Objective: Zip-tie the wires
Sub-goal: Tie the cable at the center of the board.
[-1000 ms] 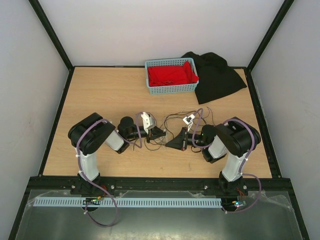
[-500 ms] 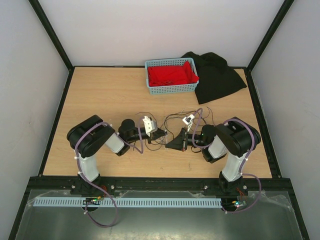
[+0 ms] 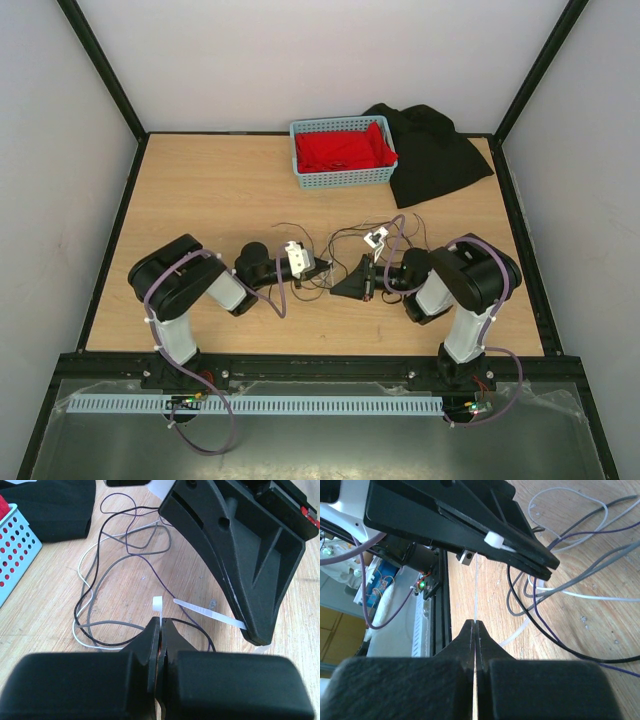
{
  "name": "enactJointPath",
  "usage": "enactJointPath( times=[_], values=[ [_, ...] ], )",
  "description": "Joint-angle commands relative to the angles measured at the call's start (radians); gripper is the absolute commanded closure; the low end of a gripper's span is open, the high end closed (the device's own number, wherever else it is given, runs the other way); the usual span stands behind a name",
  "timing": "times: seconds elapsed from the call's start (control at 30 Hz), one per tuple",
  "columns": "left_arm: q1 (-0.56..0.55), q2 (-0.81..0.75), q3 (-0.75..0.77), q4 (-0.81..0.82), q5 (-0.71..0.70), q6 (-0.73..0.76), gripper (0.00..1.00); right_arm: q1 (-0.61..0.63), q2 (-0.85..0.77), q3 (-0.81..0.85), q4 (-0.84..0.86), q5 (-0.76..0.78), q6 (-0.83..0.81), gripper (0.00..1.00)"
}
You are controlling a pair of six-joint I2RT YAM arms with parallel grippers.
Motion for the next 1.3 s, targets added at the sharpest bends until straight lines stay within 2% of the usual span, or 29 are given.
enactJointPath(
  times=[0.0,1.27],
  values=[
    [-0.008,-0.033,-0.013,0.035,-0.015,0.059,1.00,0.005,-0.027,0.025,0.038,-0.022,-0.027,1.00],
    [-0.005,-0.083,-0.046,0.034,0.001,0.100,1.00,-0.020,-0.054,0.057,-0.063,-0.053,-0.089,1.00]
  ],
)
